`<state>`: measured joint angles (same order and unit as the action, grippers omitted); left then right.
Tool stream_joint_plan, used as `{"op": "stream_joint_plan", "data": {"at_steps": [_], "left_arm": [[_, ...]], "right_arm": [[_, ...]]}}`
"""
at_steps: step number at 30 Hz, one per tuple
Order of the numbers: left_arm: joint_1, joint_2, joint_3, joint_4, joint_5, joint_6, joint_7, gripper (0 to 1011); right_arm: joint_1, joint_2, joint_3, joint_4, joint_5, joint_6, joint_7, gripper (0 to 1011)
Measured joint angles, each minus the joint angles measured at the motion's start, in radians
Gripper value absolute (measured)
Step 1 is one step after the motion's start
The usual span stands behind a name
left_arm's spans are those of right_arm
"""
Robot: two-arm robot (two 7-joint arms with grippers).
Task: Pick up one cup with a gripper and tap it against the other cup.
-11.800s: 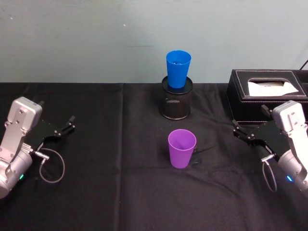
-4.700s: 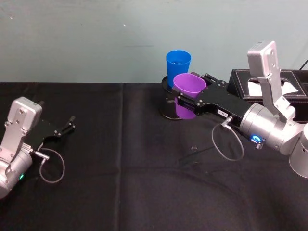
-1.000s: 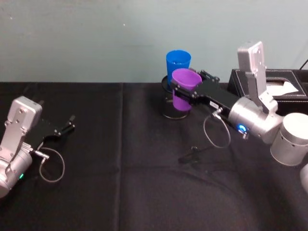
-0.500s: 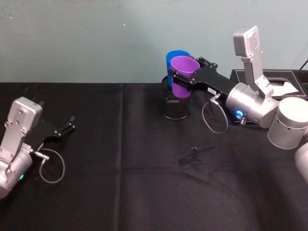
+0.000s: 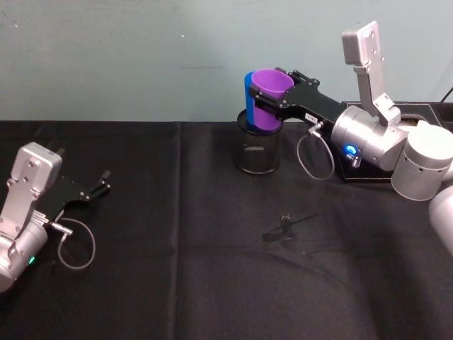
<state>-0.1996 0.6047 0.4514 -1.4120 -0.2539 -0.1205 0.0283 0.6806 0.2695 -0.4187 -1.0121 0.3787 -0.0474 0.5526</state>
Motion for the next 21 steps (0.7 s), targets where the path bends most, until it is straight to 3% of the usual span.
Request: {"op": "stream_joint_plan", "data": {"at_steps": [10, 21], "left_arm": [[0.000, 0.000, 0.000, 0.000, 0.000, 0.000, 0.000, 1000], [0.000, 0.000, 0.000, 0.000, 0.000, 0.000, 0.000, 1000]], "right_arm": [[0.045, -0.019, 0.003, 0.061, -0.001, -0.009, 0.014, 739], [0.044, -0.020, 0.008, 0.059, 0.005, -0.005, 0.016, 739]]}}
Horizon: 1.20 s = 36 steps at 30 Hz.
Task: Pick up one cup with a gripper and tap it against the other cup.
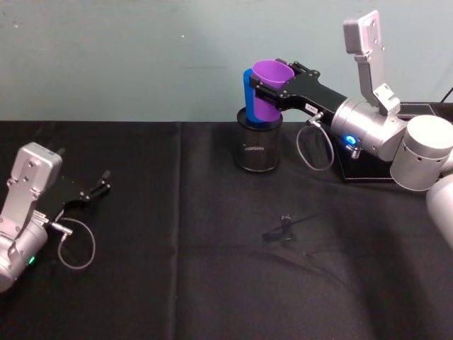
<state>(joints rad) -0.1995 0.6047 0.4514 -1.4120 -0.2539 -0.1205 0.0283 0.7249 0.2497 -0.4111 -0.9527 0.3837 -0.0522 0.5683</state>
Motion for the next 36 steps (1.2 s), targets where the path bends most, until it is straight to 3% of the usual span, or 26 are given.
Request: {"op": "stream_joint_plan", "data": {"at_steps": [36], "left_arm": [[0.000, 0.000, 0.000, 0.000, 0.000, 0.000, 0.000, 1000]], "right_arm": [[0.000, 0.001, -0.002, 0.000, -0.002, 0.000, -0.001, 739]]}}
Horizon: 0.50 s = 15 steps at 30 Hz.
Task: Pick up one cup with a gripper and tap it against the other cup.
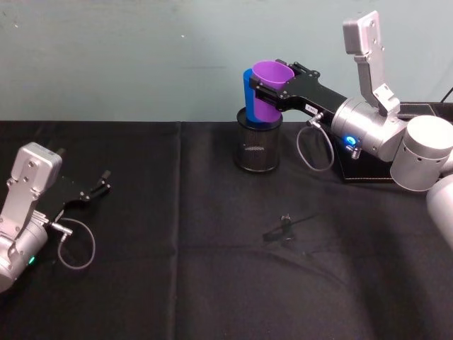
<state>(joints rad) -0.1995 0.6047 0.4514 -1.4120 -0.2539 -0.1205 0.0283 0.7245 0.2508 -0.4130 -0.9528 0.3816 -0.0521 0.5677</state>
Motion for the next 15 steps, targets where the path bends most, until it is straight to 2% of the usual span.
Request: {"op": "stream_joint_plan", "data": {"at_steps": [15], "left_arm": [[0.000, 0.000, 0.000, 0.000, 0.000, 0.000, 0.000, 1000]], "right_arm": [[0.000, 0.000, 0.000, 0.000, 0.000, 0.000, 0.000, 739]]}}
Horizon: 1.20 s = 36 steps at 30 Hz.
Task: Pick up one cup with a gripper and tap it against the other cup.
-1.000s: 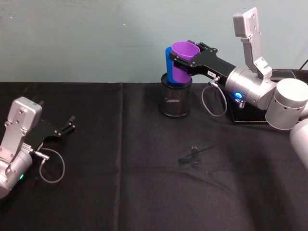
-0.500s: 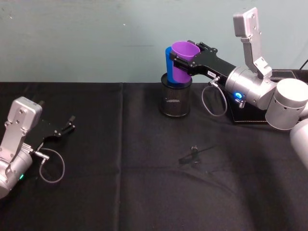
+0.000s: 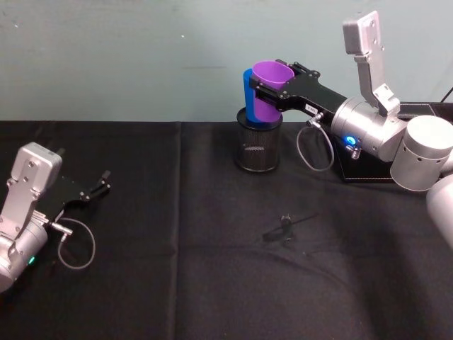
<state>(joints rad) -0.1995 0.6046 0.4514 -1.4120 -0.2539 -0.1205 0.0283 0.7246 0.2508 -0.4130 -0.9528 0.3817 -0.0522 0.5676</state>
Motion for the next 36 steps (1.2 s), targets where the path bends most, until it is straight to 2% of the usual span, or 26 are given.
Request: {"op": "stream_joint_plan", "data": {"at_steps": [36], "left_arm": [[0.000, 0.000, 0.000, 0.000, 0.000, 0.000, 0.000, 1000]], "right_arm": [[0.000, 0.000, 0.000, 0.000, 0.000, 0.000, -0.001, 739]]}}
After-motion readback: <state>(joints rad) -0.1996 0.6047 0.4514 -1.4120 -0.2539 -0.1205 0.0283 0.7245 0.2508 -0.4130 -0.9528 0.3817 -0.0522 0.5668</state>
